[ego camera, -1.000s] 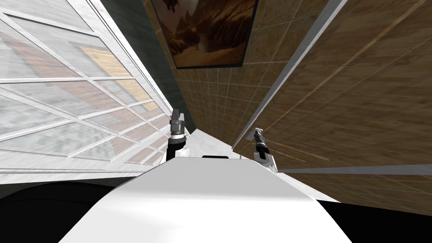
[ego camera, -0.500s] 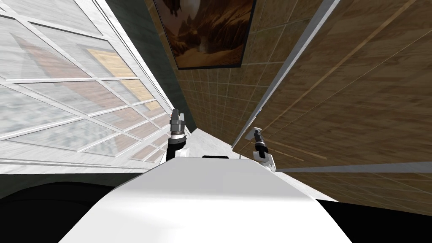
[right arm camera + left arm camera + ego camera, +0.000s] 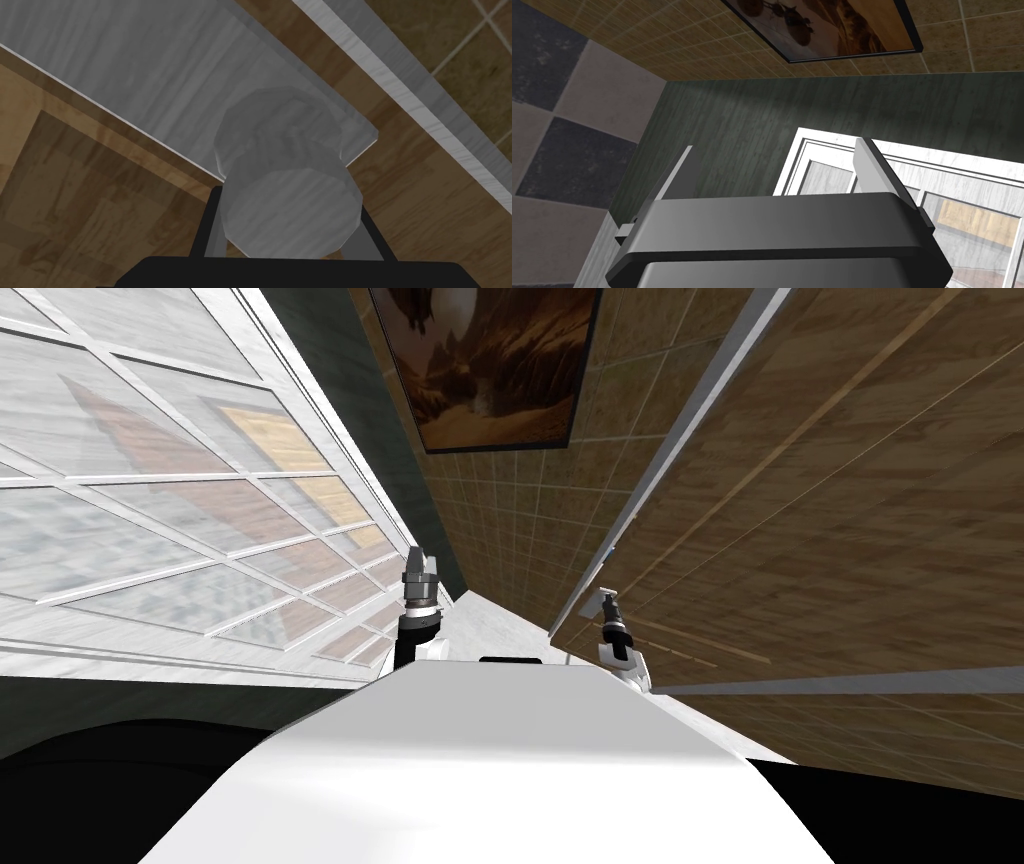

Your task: Pull the door open

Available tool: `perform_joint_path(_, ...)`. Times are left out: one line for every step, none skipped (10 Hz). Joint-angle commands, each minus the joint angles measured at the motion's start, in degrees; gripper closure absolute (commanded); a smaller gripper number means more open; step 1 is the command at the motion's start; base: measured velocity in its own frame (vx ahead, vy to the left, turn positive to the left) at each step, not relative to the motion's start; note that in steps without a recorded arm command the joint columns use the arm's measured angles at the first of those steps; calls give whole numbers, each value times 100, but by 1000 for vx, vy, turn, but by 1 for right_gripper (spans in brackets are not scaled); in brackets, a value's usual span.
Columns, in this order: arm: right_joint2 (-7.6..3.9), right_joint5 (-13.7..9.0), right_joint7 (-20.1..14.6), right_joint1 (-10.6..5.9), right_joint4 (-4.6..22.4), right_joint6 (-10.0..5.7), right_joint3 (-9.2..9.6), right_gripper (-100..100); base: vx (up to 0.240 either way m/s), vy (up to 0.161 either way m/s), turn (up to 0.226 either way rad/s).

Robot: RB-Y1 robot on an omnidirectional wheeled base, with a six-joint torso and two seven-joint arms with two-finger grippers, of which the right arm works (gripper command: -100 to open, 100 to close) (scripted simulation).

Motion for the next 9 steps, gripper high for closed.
perform_joint_path(-23, -217, -286, -22, -4, 14, 100, 100, -48, -14, 33)
perform_joint_path(-23, -217, -310, -22, -4, 14, 100, 100, -40, -14, 16)
perform_joint_path(-45, -405, -545, -49, 24, 28, 165, 100, -52, -24, 31)
perform_joint_path(-68, -597, -685, -77, 54, 42, 234, 100, -80, -39, 58)
perform_joint_path(-68, -604, -781, -77, 54, 42, 234, 100, -56, -26, 25)
perform_joint_path(-91, -804, -988, -105, 85, 56, 304, 100, -58, -23, 18)
perform_joint_path(-91, -804, -1017, -105, 85, 56, 304, 100, -44, -16, 27)
perform_joint_path(-114, -1003, -1238, -134, 115, 70, 373, 100, -53, -15, 30)
perform_joint_path(-114, -1003, -1254, -134, 115, 70, 373, 100, -44, -14, 23)
